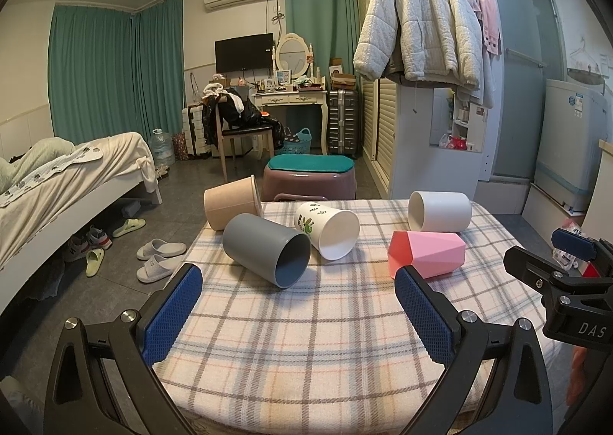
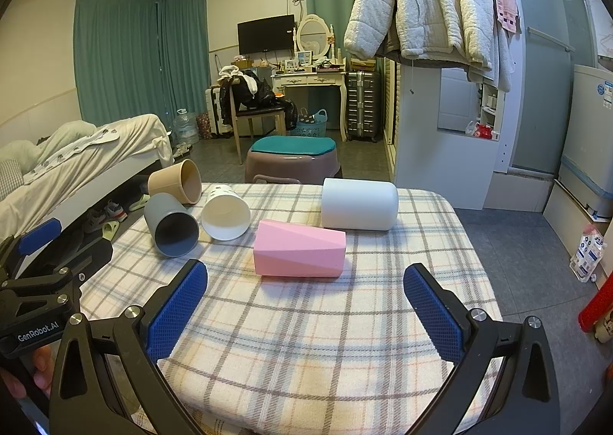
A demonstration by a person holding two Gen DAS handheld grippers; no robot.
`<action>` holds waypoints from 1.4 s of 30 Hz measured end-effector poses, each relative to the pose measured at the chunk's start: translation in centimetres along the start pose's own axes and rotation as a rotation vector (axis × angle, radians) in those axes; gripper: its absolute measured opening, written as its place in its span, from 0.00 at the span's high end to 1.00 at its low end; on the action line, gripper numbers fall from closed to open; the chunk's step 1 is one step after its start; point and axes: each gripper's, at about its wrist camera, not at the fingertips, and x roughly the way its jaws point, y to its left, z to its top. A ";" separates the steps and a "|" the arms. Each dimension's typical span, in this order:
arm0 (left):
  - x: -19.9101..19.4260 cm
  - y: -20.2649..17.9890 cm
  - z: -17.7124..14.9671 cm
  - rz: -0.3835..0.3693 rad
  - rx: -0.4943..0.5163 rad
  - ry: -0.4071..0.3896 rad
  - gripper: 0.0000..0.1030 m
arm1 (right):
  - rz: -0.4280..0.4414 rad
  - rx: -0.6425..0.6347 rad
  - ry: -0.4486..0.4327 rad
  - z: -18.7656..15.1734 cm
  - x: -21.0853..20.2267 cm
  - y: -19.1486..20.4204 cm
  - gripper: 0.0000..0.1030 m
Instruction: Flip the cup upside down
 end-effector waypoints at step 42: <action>8.4 -3.2 0.9 0.129 0.002 0.154 0.00 | 0.146 -0.579 0.211 7.8 11.6 -8.0 0.00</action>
